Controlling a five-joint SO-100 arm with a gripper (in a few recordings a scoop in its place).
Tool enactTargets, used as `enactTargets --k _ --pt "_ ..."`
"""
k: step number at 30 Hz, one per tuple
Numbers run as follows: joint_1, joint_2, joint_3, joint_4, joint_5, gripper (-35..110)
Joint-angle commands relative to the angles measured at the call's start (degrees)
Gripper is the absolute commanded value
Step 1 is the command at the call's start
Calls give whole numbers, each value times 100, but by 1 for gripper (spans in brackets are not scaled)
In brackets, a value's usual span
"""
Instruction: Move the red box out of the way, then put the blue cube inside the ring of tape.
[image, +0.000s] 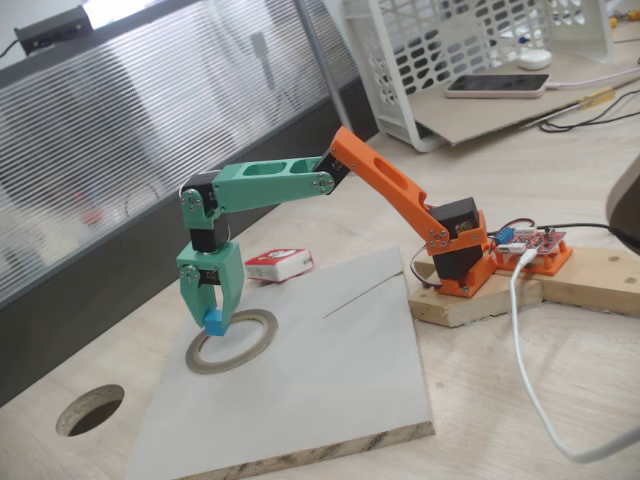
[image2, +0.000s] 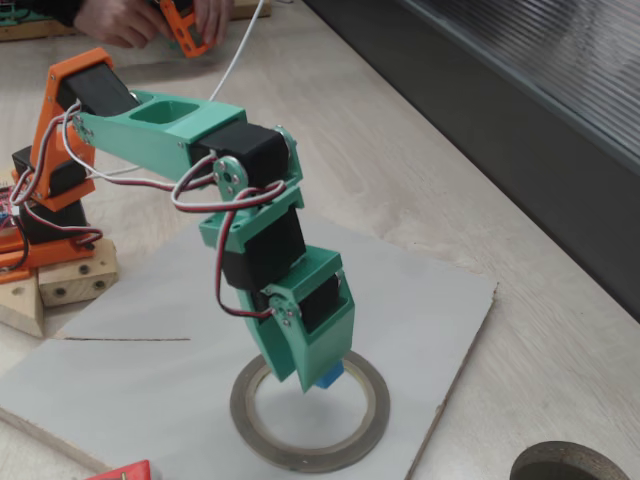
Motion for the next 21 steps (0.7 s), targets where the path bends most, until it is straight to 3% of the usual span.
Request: enactTargets --k 1,9,21 --pt "44 149 -18 141 44 25" --pt "35 149 -9 501 44 36" --pt "44 237 -79 800 44 35"
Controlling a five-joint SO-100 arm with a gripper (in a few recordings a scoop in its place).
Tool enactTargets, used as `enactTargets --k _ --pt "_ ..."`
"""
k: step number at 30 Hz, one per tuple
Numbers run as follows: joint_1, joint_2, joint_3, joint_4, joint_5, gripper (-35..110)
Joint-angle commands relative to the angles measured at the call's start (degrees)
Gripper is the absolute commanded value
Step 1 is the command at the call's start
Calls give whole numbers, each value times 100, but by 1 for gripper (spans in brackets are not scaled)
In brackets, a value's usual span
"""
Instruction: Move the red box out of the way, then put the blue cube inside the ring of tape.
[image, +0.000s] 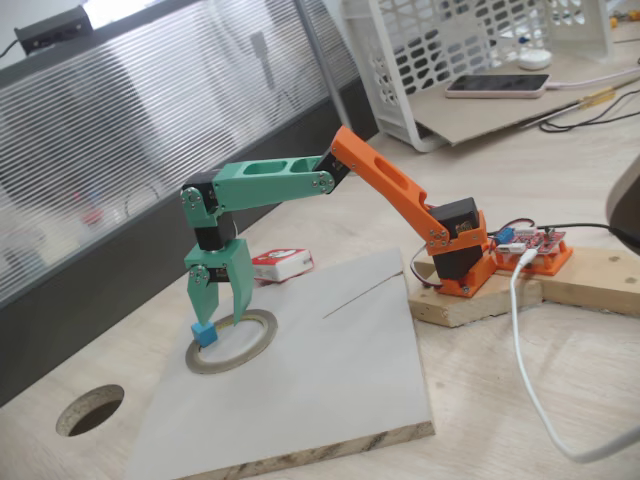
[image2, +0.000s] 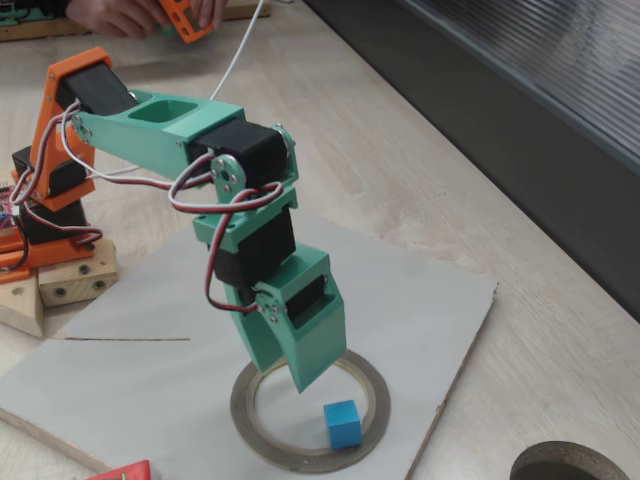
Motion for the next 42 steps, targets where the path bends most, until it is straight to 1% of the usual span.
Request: enactTargets --k 1,13,16,20,22,30,31,33,38,39,42 --pt "44 237 -79 79 44 36" --pt "62 246 -79 149 -18 35" --pt "62 255 -88 79 -18 27" --pt "26 290 -97 70 -18 4" --pt "9 501 -97 70 -18 -3" --pt "0 2004 -9 167 -9 0" --pt "0 2153 -9 246 -9 0" --pt "0 2426 -9 738 -9 0" --pt "-18 3085 -9 2944 -9 0" --pt "-26 3252 0 3173 -18 0" --pt "-316 3955 0 3006 -18 0"
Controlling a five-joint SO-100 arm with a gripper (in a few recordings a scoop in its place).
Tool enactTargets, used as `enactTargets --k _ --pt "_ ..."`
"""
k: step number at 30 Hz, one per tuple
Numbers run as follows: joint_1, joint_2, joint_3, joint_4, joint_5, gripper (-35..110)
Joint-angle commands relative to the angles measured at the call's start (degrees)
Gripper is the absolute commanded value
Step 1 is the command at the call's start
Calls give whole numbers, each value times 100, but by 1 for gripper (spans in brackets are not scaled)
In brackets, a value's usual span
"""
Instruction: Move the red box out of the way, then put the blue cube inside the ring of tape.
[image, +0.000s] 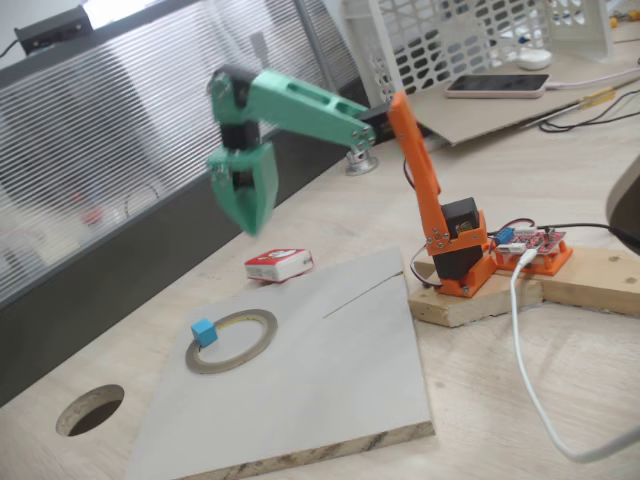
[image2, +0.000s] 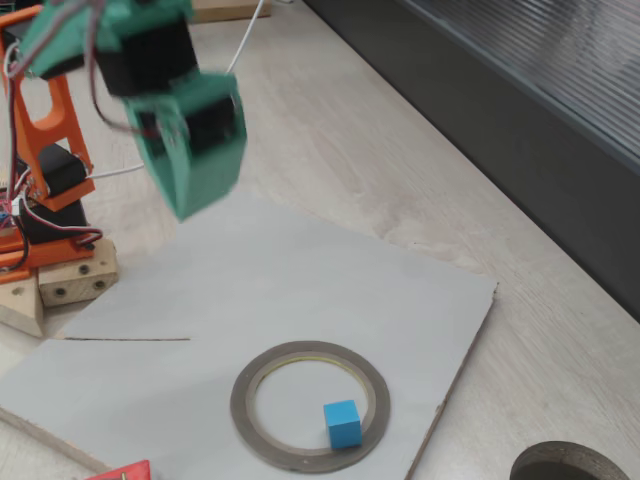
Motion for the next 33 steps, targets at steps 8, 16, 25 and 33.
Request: enactTargets --k 8,16,25,33 --pt "-853 2145 2197 255 79 0" --pt "-967 4570 5414 220 79 0" --pt "-958 5124 7559 -378 70 1" --pt "-949 5054 8692 -2188 79 1"
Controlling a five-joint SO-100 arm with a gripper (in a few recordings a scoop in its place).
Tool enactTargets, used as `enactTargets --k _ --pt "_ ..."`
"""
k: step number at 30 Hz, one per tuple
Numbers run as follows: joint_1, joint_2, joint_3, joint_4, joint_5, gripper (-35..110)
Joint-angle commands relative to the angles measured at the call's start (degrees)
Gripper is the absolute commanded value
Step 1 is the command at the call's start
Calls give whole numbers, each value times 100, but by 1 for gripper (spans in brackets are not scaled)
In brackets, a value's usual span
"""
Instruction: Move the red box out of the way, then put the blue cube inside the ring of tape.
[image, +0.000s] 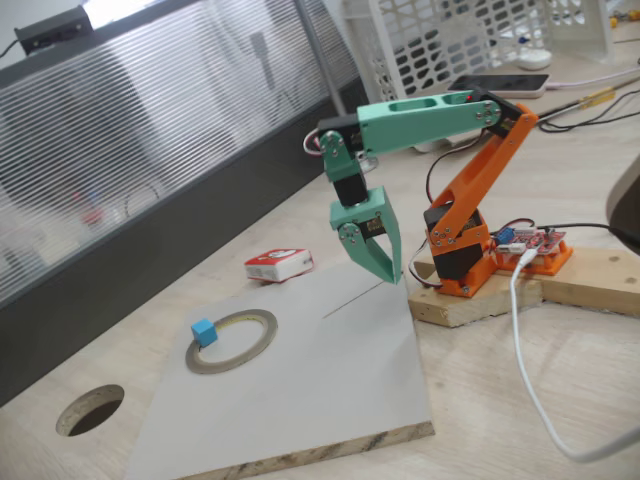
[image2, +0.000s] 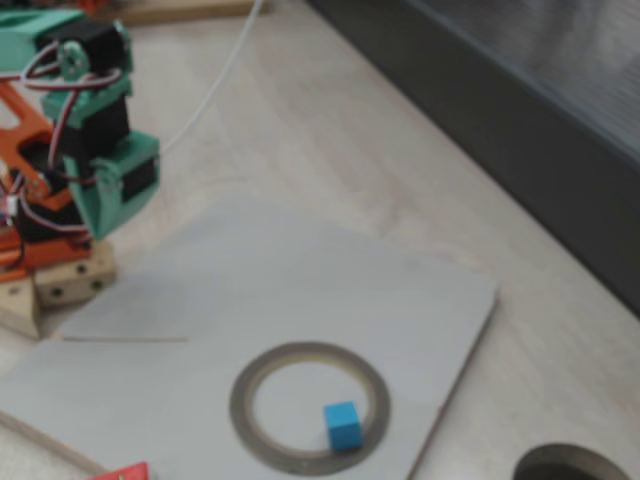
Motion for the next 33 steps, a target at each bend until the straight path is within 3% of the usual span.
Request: enactTargets --k 1,11,33 --pt "-70 396 650 -536 62 1" --pt "-26 439 1397 -1116 53 0" --pt "-26 457 642 -589 53 0"
